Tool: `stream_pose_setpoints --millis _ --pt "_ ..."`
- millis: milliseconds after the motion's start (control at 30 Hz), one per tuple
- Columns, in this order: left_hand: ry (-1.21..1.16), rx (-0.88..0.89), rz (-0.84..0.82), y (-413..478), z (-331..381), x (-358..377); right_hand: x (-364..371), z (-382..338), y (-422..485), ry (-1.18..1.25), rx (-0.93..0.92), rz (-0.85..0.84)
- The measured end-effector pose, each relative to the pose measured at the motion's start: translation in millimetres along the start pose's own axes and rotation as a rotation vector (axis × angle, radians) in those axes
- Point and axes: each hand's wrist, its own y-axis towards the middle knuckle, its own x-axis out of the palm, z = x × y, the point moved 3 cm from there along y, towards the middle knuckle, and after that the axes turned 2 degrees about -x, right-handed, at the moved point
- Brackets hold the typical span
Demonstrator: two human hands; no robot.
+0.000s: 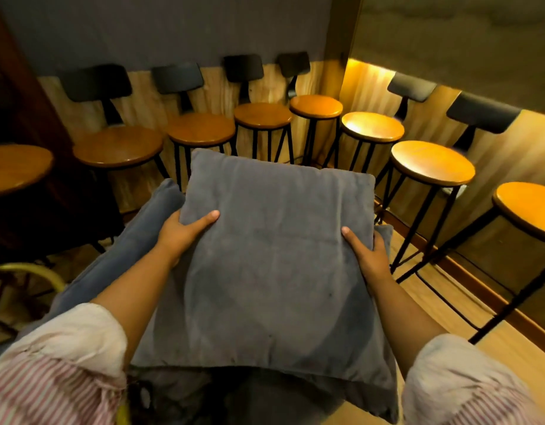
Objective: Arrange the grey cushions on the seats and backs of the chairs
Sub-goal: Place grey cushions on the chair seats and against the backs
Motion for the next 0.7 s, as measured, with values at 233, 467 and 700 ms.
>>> stream_pose_setpoints --millis 233,467,700 --pt "0.016 0.067 0.17 -129.0 15.1 -84.4 -7.7 -41.6 -100.4 0.102 -0.093 -0.112" --pt "-0.014 0.033 0.388 -251.1 -16.9 -198.0 52.1 -57.8 -200.5 0.136 -0.136 -0.328" --pt "-0.055 -0.032 0.536 -325.2 -67.6 -314.6 141.4 -60.0 -294.6 0.12 -0.151 -0.507"
